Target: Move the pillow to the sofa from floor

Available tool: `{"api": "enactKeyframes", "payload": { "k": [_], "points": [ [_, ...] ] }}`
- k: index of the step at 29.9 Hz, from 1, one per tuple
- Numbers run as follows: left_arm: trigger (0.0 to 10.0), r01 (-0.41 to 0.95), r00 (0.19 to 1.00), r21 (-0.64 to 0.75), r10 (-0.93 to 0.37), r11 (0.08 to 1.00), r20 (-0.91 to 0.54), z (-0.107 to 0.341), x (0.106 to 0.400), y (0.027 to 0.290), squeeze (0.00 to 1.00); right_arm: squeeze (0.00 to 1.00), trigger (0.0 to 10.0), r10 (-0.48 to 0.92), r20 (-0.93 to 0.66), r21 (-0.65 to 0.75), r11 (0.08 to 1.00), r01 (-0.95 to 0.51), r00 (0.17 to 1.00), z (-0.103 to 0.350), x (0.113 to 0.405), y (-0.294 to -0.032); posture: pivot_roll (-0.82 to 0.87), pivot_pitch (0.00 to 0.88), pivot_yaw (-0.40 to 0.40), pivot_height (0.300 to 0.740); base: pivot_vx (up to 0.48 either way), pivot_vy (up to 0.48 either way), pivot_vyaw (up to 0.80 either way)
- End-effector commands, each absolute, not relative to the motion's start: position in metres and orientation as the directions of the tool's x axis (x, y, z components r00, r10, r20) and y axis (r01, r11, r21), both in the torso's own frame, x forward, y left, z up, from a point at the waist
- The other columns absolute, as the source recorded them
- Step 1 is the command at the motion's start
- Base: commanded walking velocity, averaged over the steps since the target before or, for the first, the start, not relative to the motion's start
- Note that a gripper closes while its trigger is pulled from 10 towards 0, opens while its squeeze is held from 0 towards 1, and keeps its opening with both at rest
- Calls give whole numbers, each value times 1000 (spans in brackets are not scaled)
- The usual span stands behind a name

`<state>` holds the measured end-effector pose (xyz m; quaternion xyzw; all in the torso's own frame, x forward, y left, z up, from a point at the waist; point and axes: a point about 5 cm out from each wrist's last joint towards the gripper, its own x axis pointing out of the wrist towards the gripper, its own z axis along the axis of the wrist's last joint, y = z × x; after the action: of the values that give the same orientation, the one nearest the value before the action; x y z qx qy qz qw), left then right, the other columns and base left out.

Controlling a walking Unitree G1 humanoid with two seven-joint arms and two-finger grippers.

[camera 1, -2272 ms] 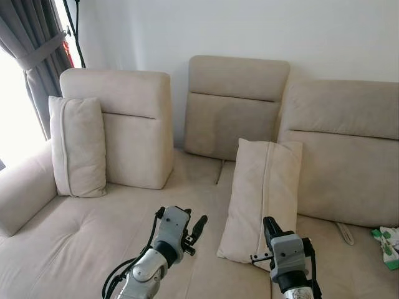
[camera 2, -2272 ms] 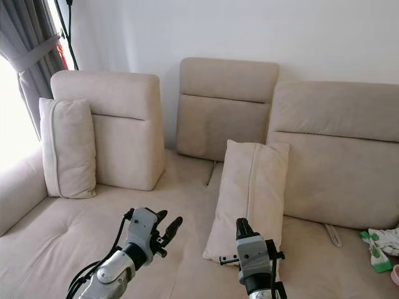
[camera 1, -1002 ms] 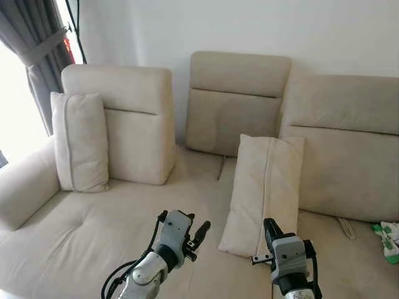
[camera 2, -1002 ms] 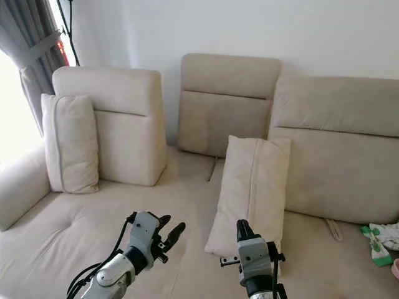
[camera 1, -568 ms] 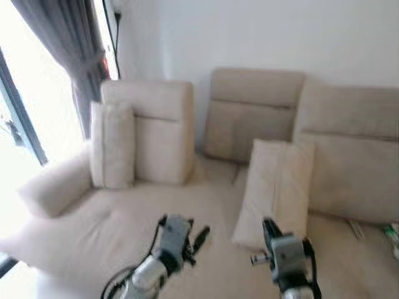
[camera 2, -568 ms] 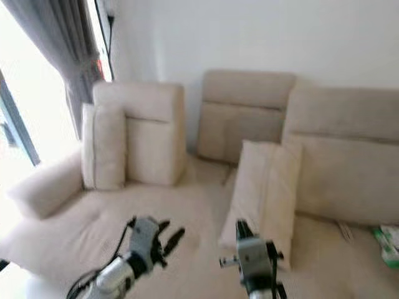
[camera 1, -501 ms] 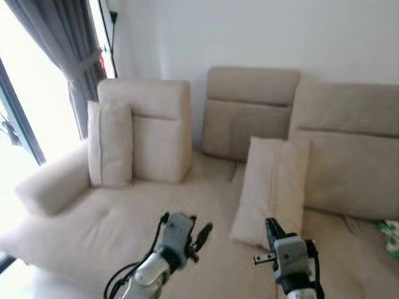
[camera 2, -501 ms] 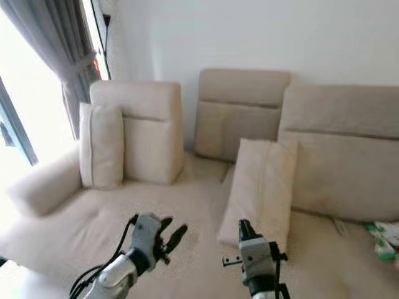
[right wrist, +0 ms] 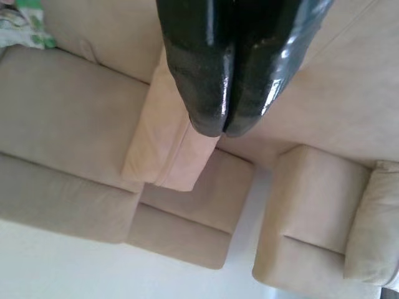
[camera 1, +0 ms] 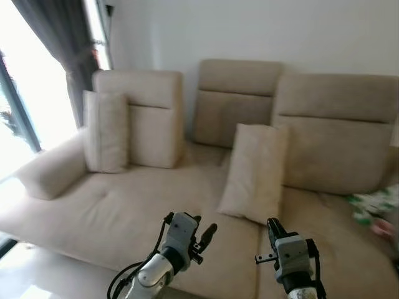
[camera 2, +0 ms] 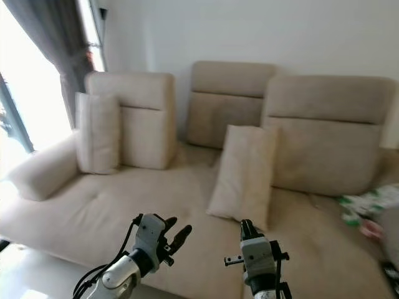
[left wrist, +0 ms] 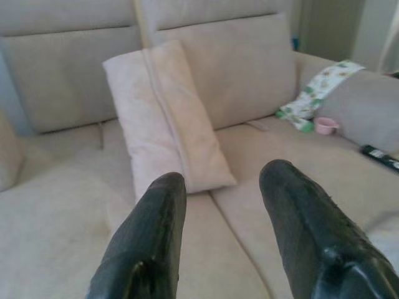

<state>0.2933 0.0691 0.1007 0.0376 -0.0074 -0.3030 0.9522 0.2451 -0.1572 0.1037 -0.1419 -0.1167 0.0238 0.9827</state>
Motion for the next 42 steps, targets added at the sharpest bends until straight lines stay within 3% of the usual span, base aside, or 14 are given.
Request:
{"api": "enactKeyframes", "payload": {
  "k": [1,9,21,42],
  "points": [
    [10000,565,824,71,-566,822,-6,101,294,73,0,0,10000,88,233,-285,958,-19,968,106,247,-155,-119,0,37,740,0,0,0],
    [10000,565,825,72,-566,822,-7,101,295,74,0,0,10000,70,229,-259,966,-9,971,106,249,-157,-118,0,37,740,0,0,-102],
    [10000,569,822,74,-570,819,-6,102,296,72,0,0,10000,54,226,-256,967,6,973,106,251,-158,-121,0,41,740,0,0,-772],
    [10000,561,827,58,-562,826,-1,101,297,74,0,0,10000,61,218,-254,967,-4,974,103,251,-157,-121,0,38,740,0,0,0]
  ]
}}
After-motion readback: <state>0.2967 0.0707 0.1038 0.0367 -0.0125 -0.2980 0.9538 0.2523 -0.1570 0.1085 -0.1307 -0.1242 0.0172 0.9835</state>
